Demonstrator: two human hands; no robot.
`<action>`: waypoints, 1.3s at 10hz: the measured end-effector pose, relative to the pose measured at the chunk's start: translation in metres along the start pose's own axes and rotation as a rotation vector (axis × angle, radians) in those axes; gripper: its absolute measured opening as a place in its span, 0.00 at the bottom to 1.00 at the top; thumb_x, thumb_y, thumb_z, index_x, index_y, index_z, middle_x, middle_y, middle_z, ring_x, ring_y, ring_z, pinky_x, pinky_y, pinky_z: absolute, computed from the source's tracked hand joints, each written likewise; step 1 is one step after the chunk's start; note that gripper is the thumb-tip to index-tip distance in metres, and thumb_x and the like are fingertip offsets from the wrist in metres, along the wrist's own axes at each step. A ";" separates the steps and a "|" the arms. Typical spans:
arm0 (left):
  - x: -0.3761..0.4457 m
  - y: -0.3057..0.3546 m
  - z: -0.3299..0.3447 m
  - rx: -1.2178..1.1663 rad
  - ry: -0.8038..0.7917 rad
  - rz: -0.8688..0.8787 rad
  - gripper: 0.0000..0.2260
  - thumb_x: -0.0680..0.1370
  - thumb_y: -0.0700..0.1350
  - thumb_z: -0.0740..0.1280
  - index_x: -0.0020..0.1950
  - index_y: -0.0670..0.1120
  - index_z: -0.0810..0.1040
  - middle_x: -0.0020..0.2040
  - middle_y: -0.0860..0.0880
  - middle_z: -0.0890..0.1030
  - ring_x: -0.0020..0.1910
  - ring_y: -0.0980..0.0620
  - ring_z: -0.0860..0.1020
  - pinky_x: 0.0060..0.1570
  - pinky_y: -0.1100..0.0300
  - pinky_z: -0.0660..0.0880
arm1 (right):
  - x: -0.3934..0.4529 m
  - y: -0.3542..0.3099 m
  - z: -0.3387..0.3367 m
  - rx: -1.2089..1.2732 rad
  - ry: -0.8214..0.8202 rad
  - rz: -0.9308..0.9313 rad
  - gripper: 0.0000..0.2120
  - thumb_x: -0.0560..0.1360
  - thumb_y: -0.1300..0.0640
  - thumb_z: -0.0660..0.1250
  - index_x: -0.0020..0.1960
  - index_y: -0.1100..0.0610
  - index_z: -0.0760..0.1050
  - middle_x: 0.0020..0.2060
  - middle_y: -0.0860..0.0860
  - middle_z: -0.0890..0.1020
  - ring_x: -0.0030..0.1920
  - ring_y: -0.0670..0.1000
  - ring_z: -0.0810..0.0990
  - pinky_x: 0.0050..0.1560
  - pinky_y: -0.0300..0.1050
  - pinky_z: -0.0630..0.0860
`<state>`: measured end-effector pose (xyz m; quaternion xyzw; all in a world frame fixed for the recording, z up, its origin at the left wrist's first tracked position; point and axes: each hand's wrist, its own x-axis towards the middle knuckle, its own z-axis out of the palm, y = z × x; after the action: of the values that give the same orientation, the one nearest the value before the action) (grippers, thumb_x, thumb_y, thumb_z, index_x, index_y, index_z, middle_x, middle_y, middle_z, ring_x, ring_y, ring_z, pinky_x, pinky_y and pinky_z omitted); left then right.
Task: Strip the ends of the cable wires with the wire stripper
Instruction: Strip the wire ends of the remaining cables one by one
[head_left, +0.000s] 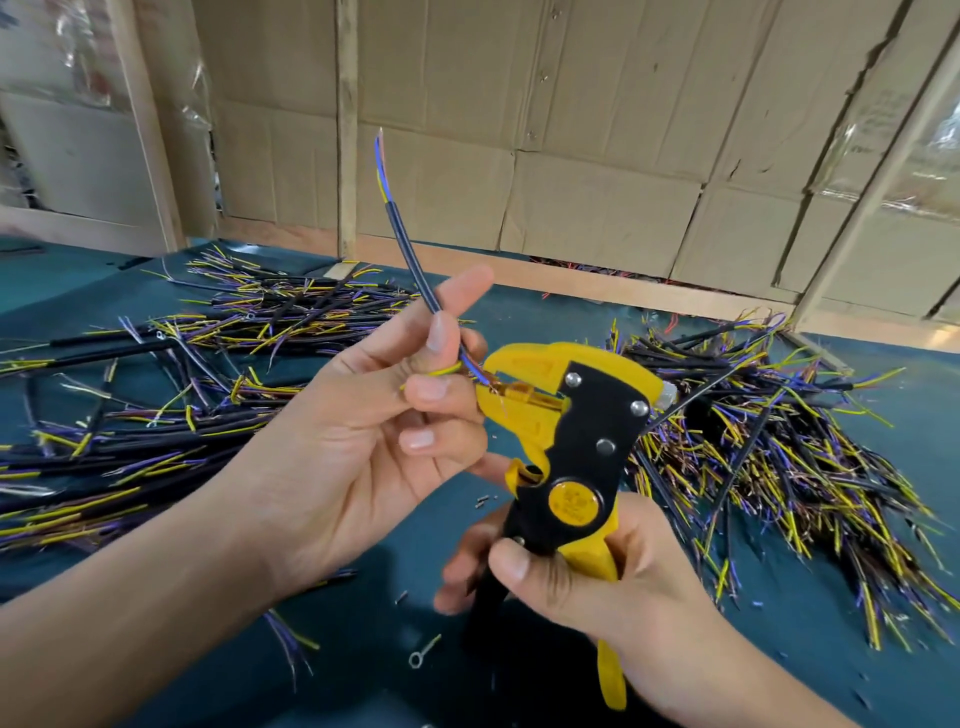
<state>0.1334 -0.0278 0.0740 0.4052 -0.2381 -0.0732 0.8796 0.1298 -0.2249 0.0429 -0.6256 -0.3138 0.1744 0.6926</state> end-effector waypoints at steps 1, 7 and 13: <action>0.000 -0.003 0.010 -0.093 0.017 0.021 0.17 0.77 0.41 0.67 0.65 0.48 0.80 0.32 0.54 0.78 0.27 0.61 0.74 0.32 0.71 0.66 | 0.000 -0.001 0.001 -0.019 0.017 -0.013 0.06 0.76 0.61 0.70 0.47 0.63 0.84 0.43 0.59 0.86 0.46 0.59 0.86 0.57 0.47 0.79; -0.002 -0.003 0.029 0.093 0.249 0.117 0.16 0.74 0.40 0.67 0.62 0.44 0.83 0.38 0.53 0.76 0.27 0.59 0.69 0.24 0.67 0.64 | 0.000 -0.009 0.009 -0.064 0.152 -0.033 0.04 0.70 0.65 0.69 0.37 0.65 0.76 0.31 0.69 0.80 0.33 0.68 0.80 0.38 0.45 0.77; 0.005 0.016 0.031 0.314 0.313 -0.096 0.15 0.78 0.33 0.63 0.63 0.32 0.77 0.38 0.44 0.73 0.24 0.54 0.71 0.22 0.65 0.67 | -0.001 -0.010 0.010 -0.135 0.150 -0.013 0.06 0.70 0.62 0.69 0.36 0.63 0.77 0.30 0.61 0.82 0.35 0.66 0.81 0.38 0.40 0.75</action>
<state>0.1216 -0.0400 0.1051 0.5546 -0.0879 -0.0132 0.8274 0.1205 -0.2195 0.0528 -0.6799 -0.2763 0.1012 0.6717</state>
